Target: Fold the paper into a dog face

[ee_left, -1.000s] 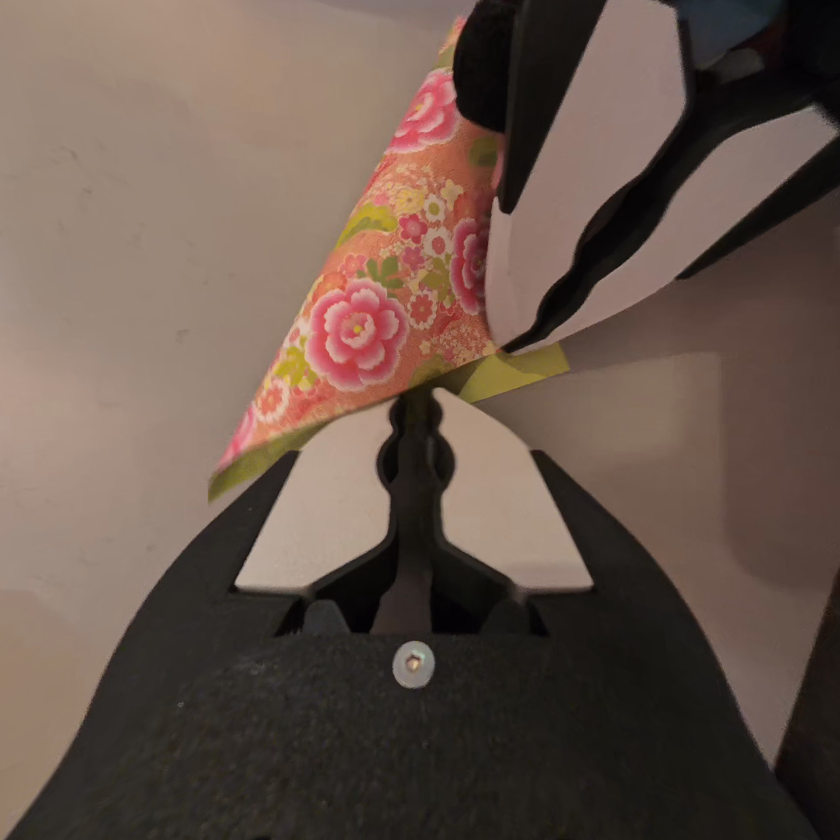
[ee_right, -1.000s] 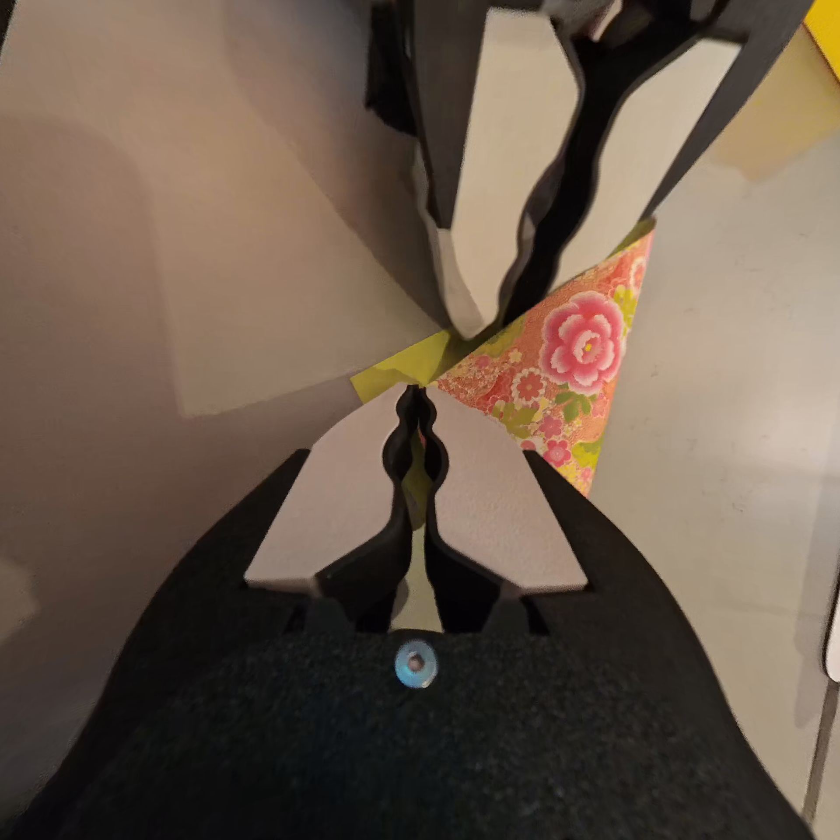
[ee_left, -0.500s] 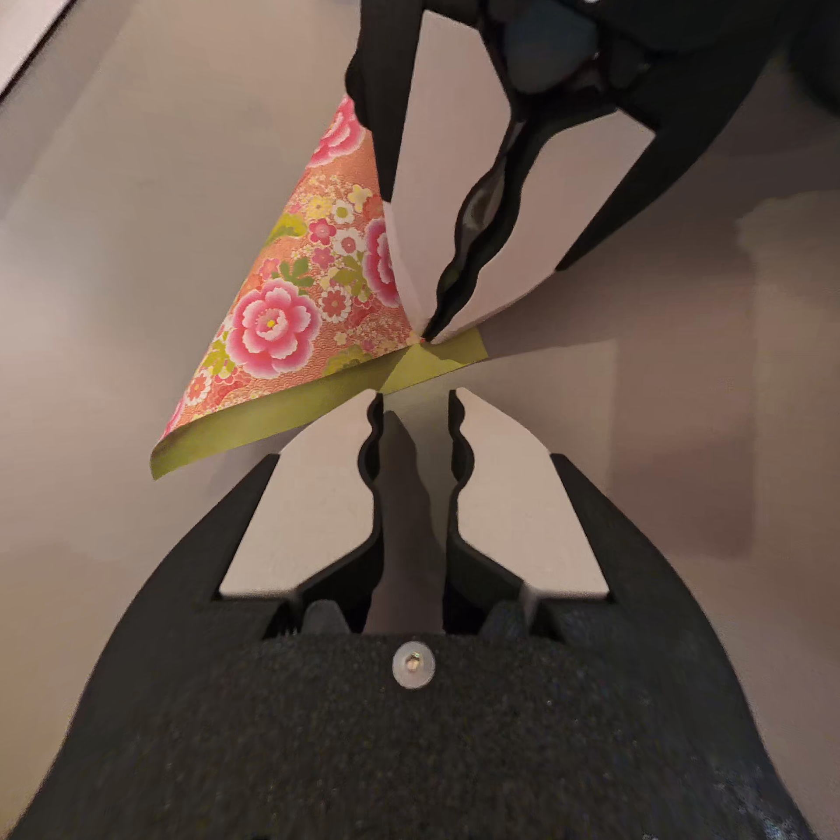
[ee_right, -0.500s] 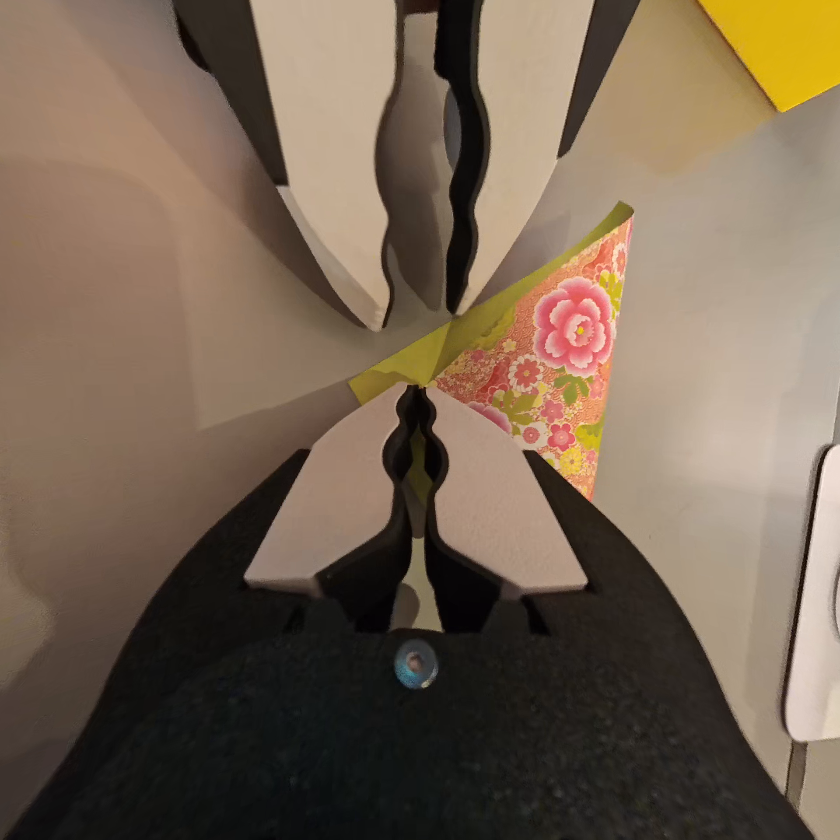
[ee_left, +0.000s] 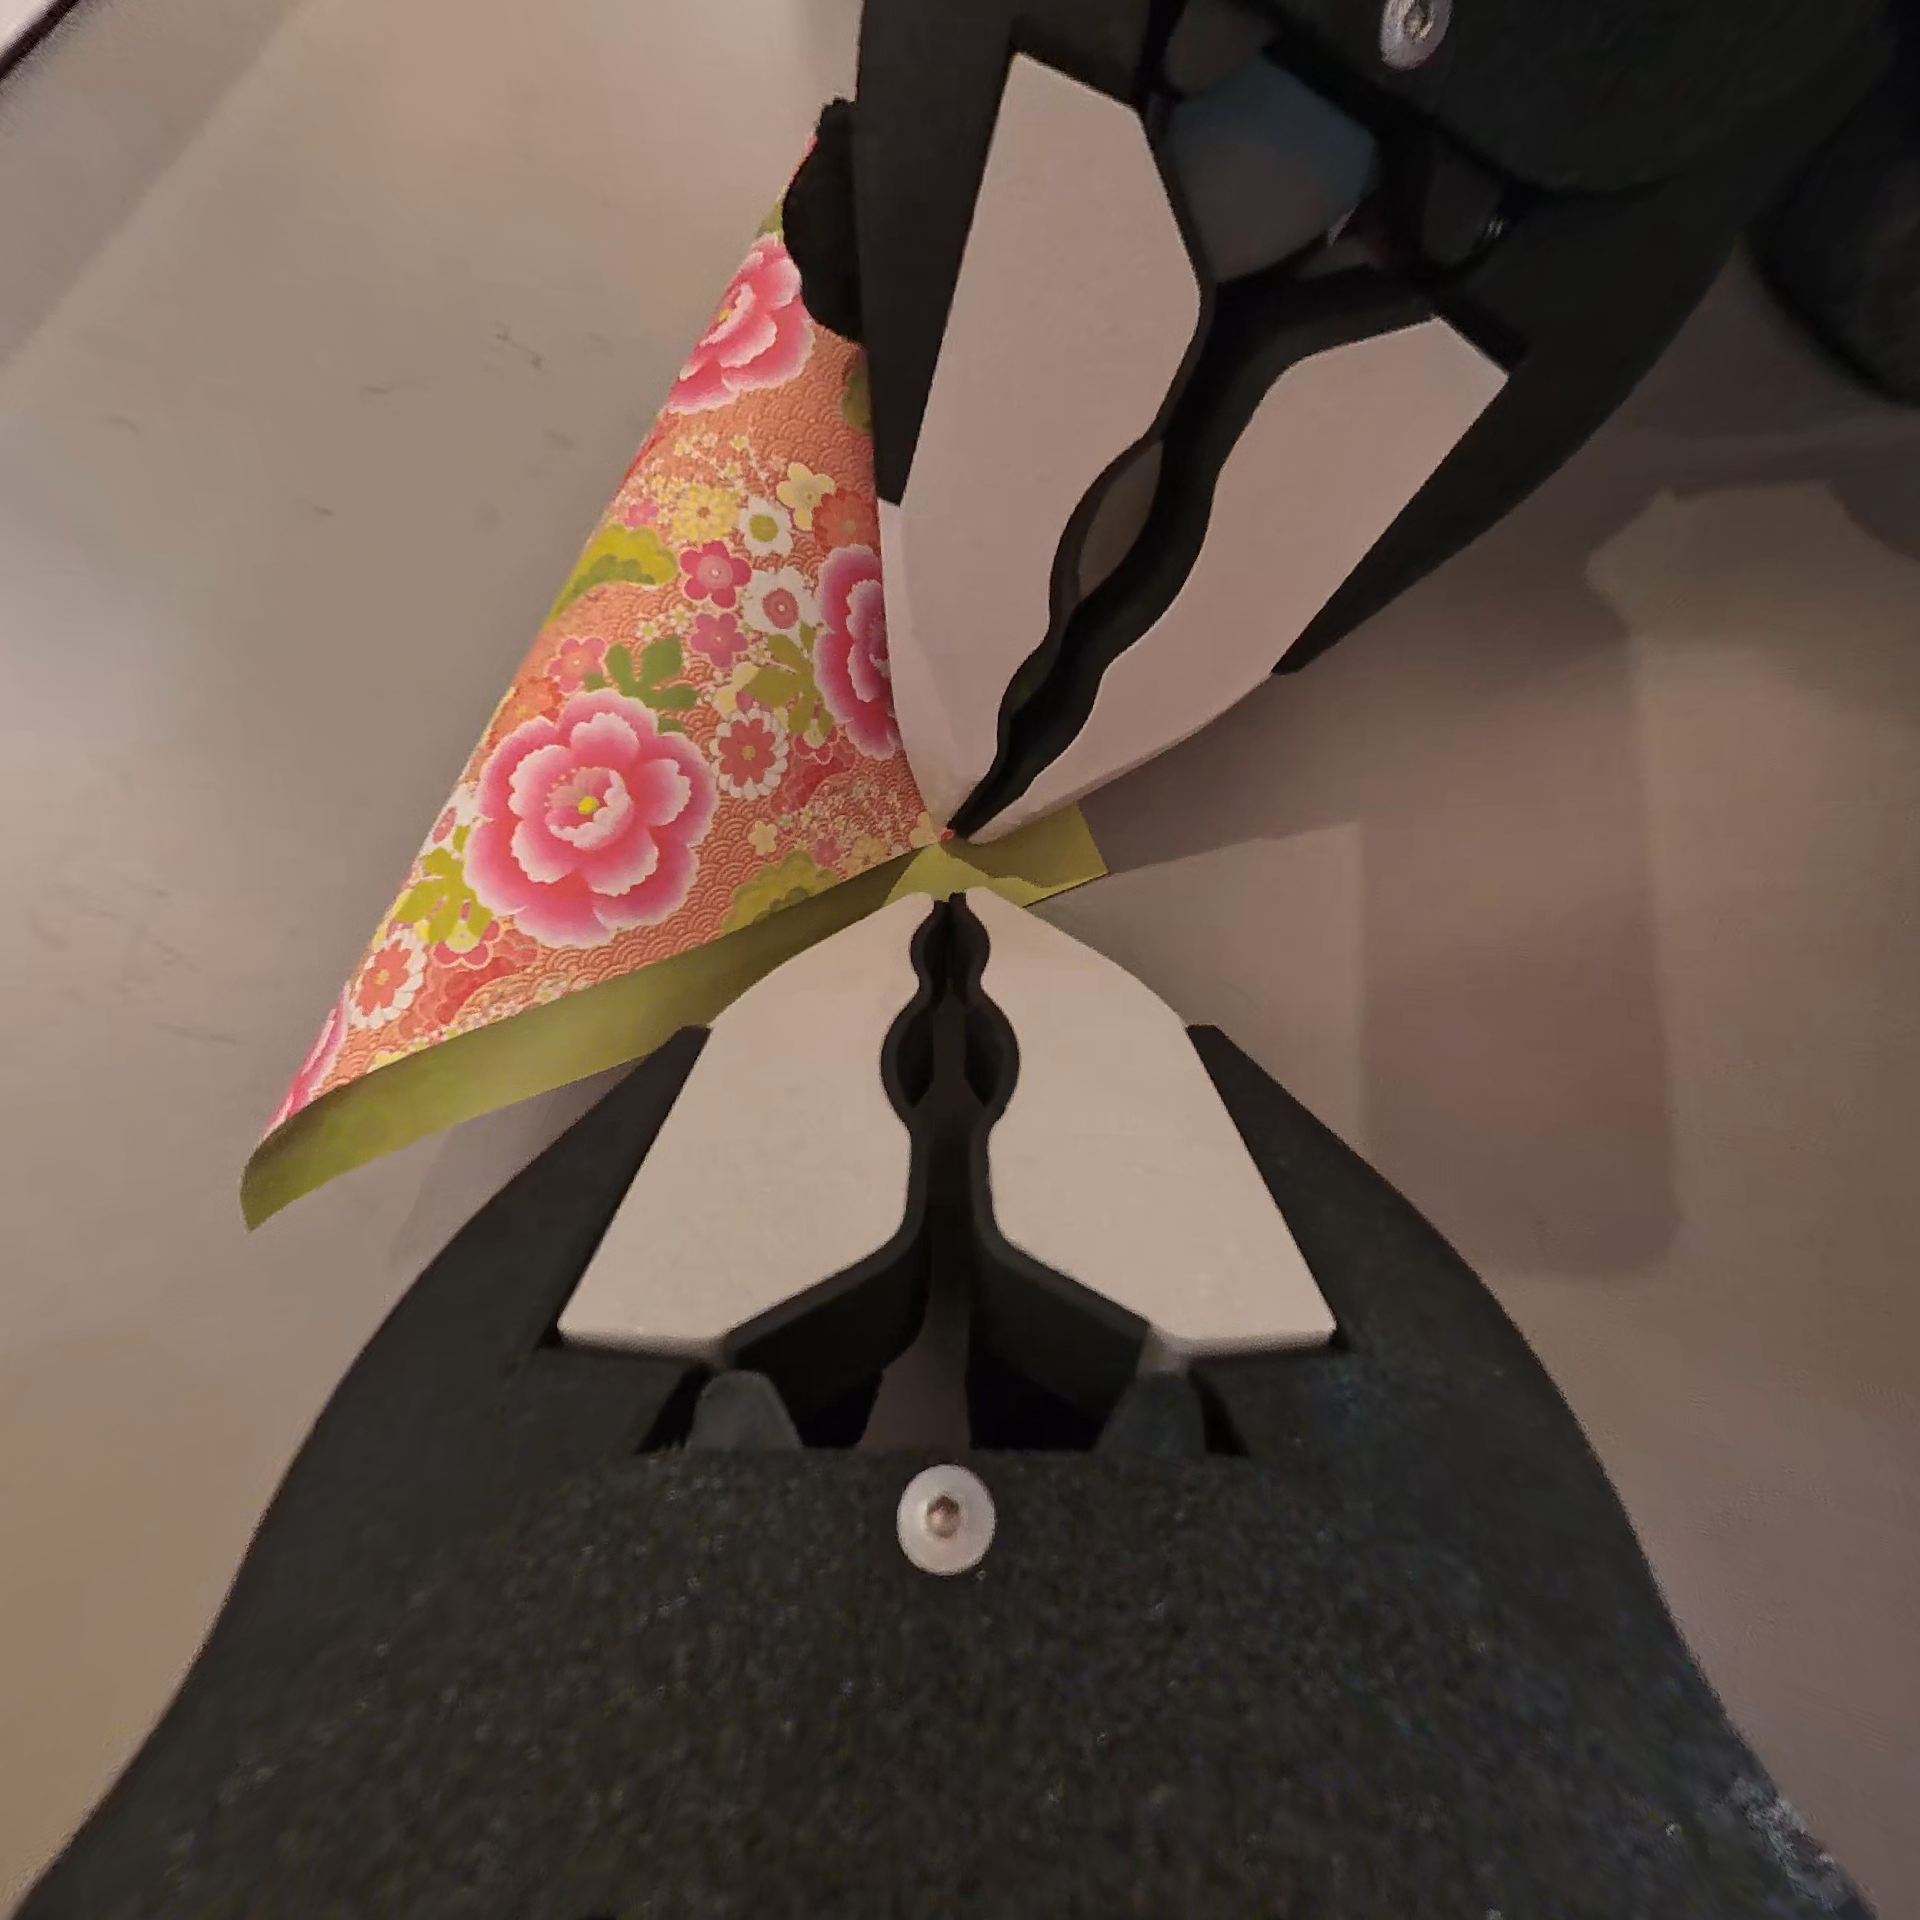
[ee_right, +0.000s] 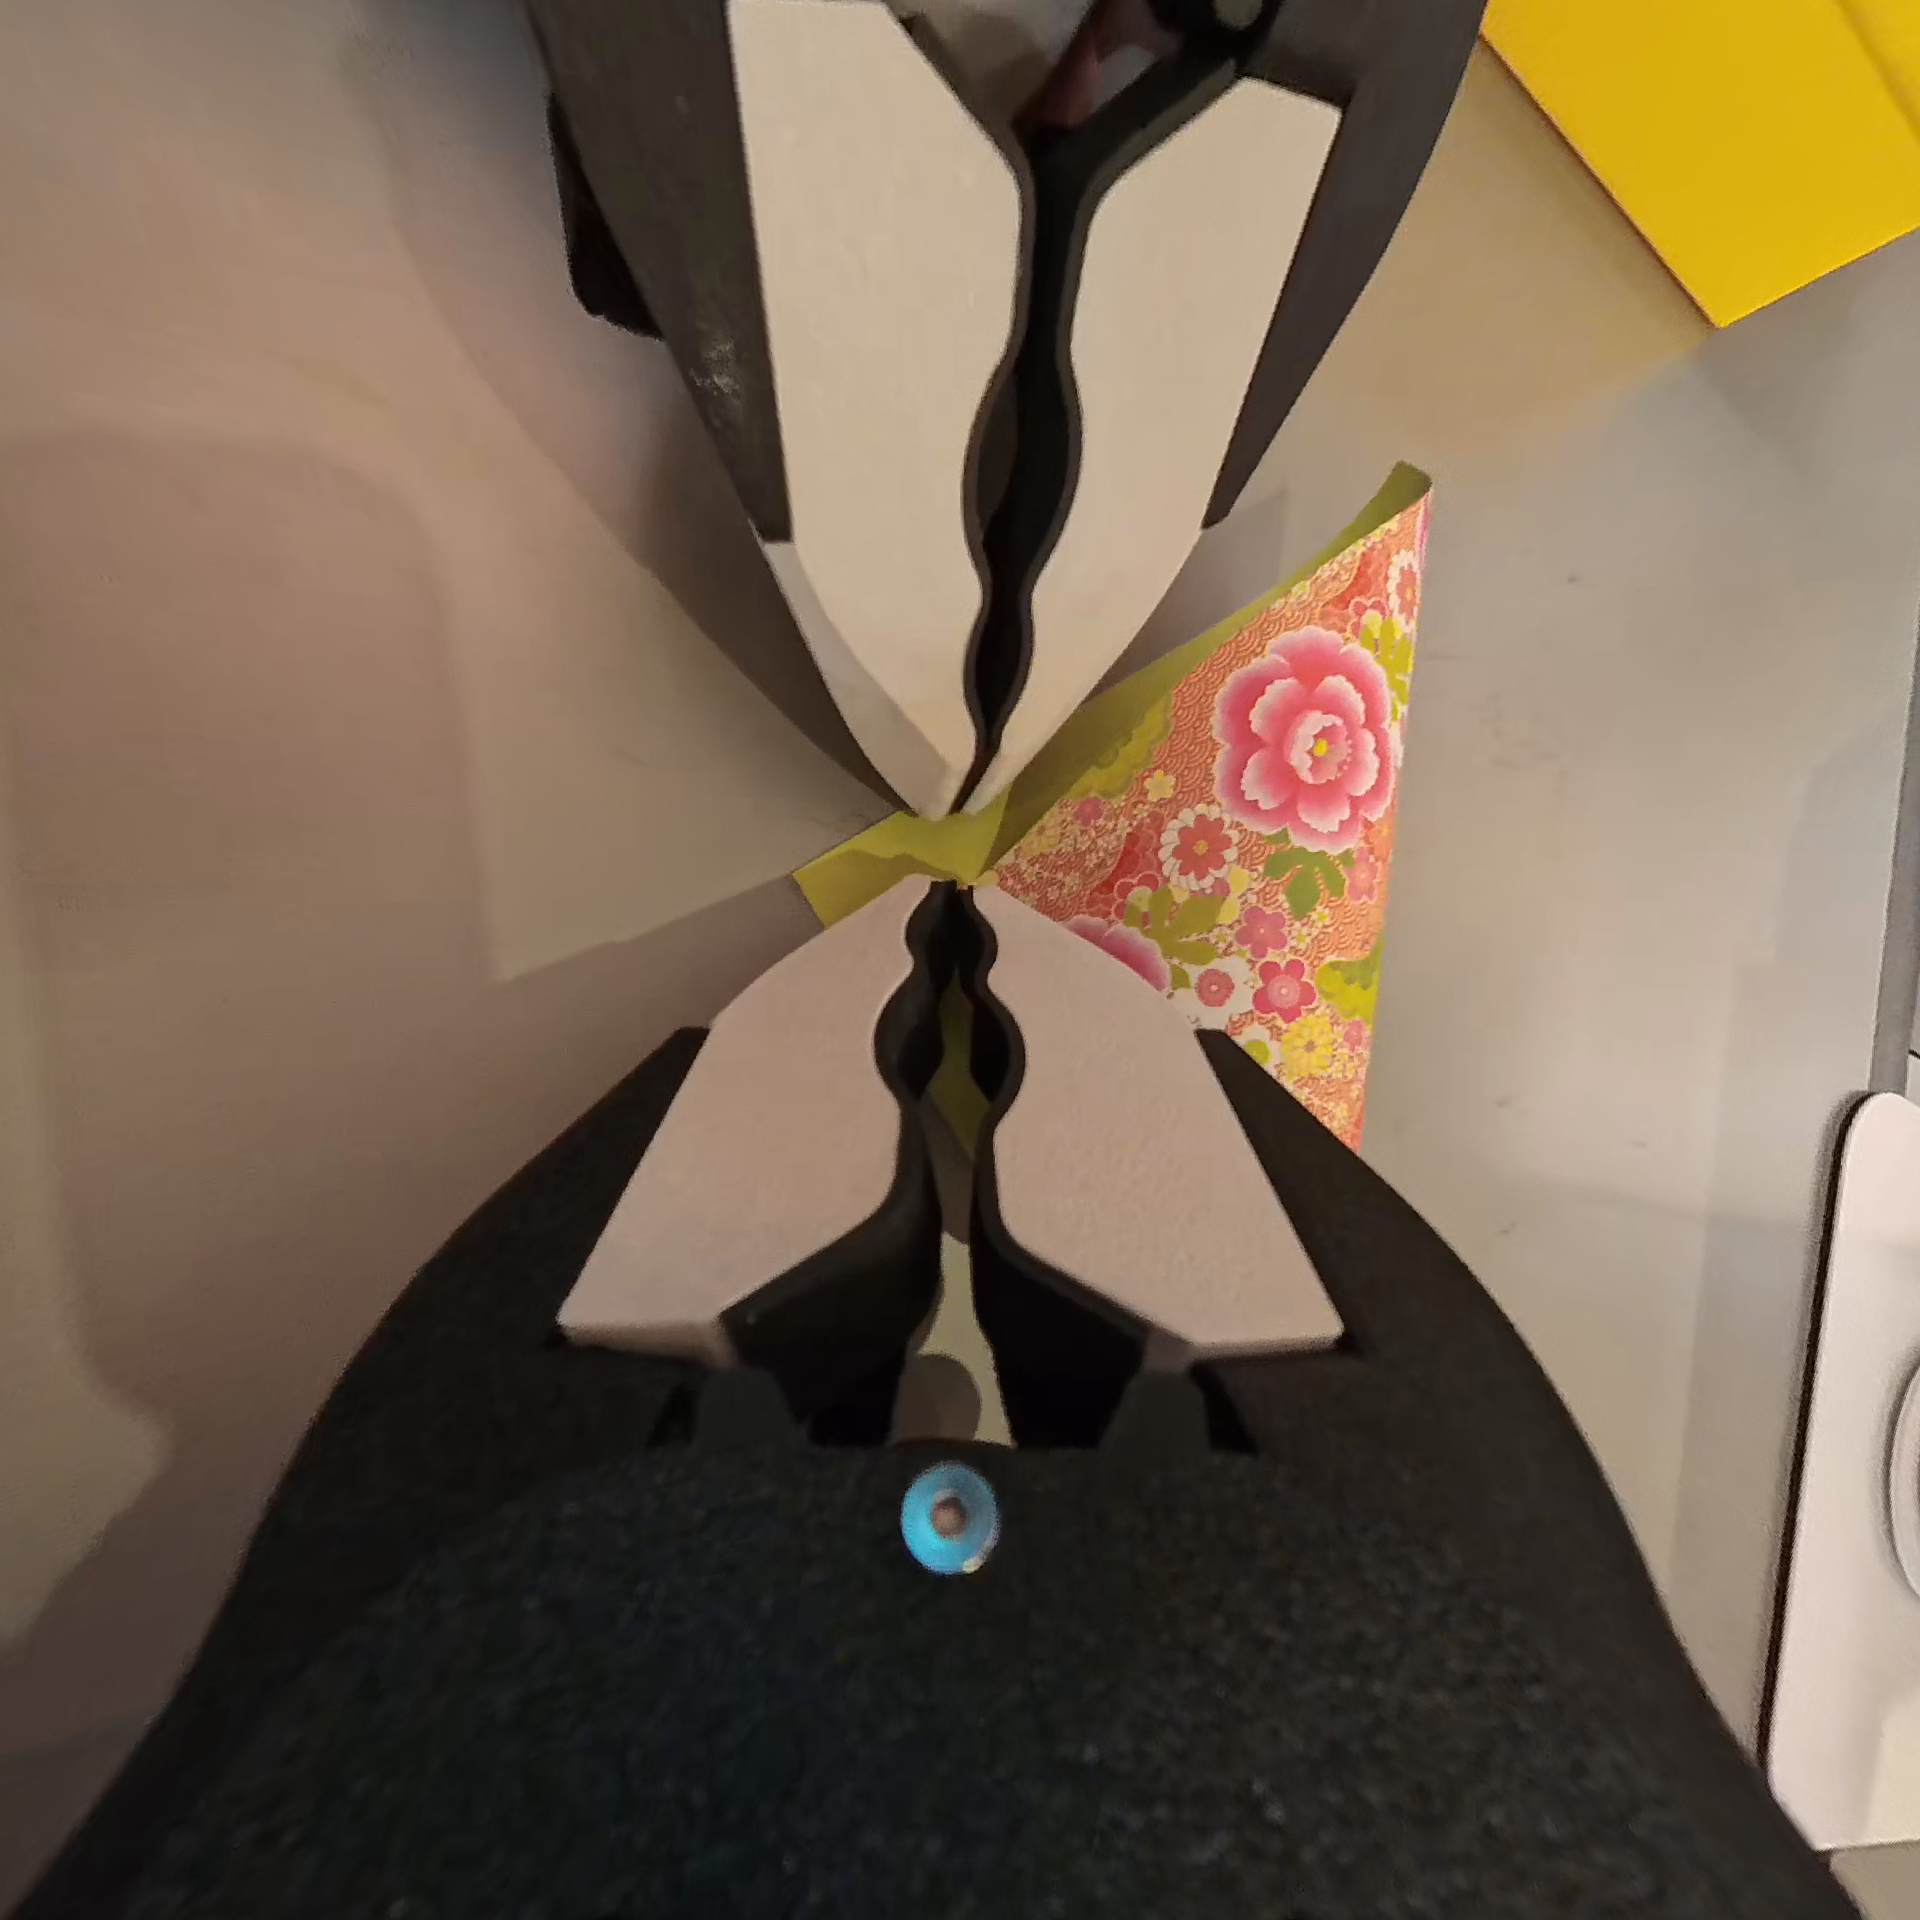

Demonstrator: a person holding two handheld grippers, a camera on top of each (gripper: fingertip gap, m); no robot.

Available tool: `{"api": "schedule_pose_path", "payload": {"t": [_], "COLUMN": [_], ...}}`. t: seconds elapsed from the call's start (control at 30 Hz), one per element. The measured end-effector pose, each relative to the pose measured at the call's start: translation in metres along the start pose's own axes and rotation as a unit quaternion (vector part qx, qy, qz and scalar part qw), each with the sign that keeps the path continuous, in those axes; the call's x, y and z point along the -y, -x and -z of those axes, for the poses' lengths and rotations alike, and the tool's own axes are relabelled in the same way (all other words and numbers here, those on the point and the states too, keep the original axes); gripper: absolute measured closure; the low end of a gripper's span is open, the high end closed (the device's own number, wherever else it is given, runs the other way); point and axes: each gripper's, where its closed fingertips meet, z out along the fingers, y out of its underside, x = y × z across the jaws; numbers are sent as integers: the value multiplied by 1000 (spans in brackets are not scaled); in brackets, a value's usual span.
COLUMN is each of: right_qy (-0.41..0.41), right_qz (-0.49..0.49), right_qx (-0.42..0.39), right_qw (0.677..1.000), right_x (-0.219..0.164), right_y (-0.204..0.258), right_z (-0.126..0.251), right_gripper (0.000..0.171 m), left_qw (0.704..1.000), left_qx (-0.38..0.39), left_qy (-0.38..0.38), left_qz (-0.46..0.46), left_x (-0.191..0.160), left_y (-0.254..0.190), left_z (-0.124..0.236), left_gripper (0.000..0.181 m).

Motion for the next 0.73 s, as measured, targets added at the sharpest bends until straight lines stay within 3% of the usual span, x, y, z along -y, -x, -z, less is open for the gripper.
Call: {"api": "schedule_pose_path", "payload": {"t": [0.73], "right_qy": [6], "right_qz": [-10], "right_qx": [14], "right_qw": [1000], "right_x": [2], "right_y": [17], "right_z": [7], "right_gripper": [171], "left_qw": [999], "left_qx": [27], "left_qy": [23], "left_qz": [-5], "left_x": [0], "left_y": [2], "left_z": [-3], "left_gripper": [181]}}
